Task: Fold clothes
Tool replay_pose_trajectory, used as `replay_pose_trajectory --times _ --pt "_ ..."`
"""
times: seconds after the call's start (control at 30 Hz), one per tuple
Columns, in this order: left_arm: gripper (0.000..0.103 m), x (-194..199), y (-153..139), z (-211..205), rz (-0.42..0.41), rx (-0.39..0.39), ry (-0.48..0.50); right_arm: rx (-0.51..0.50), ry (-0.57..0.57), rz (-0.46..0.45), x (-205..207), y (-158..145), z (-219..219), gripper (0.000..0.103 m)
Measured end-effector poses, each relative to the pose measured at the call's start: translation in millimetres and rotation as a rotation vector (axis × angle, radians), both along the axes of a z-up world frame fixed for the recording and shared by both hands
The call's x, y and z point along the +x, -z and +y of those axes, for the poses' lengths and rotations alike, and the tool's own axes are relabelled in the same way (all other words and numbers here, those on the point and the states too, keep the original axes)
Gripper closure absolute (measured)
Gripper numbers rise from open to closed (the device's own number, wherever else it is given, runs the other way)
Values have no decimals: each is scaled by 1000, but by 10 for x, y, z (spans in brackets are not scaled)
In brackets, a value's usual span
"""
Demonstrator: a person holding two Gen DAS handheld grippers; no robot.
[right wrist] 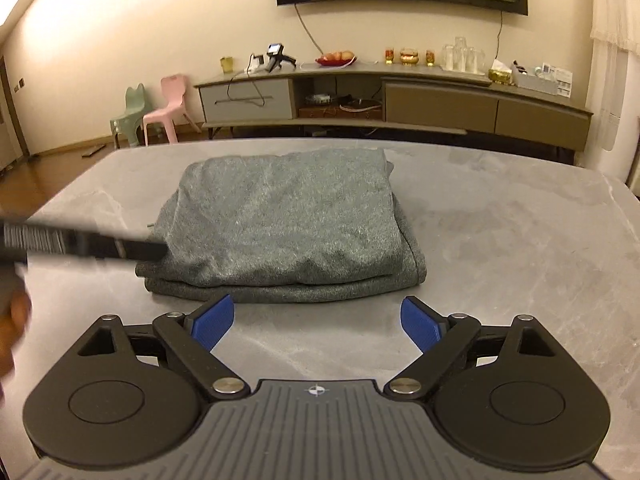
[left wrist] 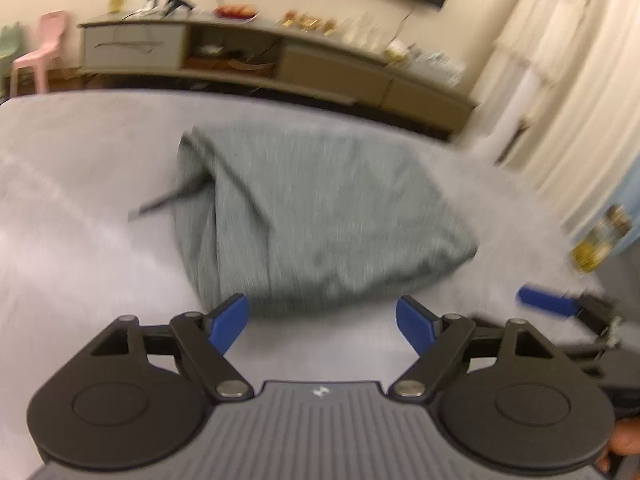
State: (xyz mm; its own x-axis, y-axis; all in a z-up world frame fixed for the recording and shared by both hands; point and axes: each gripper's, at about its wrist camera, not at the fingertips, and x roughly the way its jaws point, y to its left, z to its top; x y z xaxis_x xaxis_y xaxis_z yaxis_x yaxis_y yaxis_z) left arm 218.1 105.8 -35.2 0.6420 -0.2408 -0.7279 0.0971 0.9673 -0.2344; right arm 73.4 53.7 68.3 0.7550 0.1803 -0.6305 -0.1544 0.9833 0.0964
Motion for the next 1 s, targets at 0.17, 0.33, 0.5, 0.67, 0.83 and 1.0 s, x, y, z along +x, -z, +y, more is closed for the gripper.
replay_pose_trajectory --times 0.17,0.33,0.5,0.67,0.83,1.0 --pt "13 -159 113 -260 24 76 -44 -78 5 17 13 35 -122 11" --pt "5 -243 74 -340 21 99 -67 -69 7 33 -8 56 -260 11" --pt "2 -293 61 -381 21 98 -89 -51 27 38 -39 51 -363 8" --pt "0 -357 39 -462 -11 123 -67 -49 40 47 -32 78 -396 8" --pt "0 -390 42 -510 -32 136 -56 -53 39 51 -27 101 -383 8" --pt "0 -405 58 -523 -19 139 -59 -63 28 54 -17 120 -367 8"
